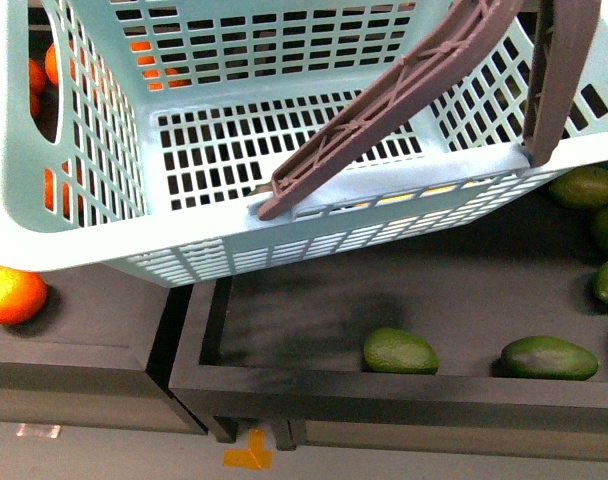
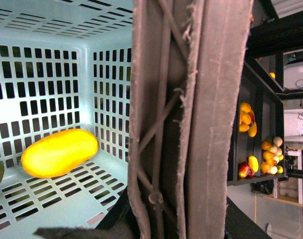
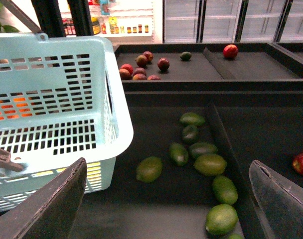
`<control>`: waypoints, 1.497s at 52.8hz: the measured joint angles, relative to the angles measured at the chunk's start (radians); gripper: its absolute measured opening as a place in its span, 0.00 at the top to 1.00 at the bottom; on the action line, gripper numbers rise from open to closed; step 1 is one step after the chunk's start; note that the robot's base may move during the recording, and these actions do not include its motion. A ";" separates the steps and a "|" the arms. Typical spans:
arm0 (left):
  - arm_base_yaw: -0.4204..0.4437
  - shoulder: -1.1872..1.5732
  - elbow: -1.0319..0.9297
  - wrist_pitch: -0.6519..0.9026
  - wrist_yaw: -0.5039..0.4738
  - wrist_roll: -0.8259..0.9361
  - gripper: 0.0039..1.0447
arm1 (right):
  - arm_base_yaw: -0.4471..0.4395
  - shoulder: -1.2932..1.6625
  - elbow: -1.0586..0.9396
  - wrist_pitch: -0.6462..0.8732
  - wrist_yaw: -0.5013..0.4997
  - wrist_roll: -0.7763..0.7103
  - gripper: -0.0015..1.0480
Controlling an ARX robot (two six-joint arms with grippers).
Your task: Pick mango and avocado into basket
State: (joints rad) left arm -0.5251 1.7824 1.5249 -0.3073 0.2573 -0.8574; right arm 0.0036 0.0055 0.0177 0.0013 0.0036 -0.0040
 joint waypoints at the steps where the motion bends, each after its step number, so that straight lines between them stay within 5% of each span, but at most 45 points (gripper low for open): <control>1: -0.003 0.000 0.000 0.000 0.000 0.000 0.85 | 0.000 0.000 0.000 -0.001 0.000 0.000 0.08; 79: 0.018 -0.001 0.000 0.000 -0.026 0.006 0.85 | -0.002 -0.002 0.000 -0.003 -0.008 0.004 0.08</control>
State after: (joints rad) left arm -0.5072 1.7813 1.5249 -0.3073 0.2314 -0.8516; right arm 0.0013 0.0032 0.0177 -0.0017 -0.0048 -0.0002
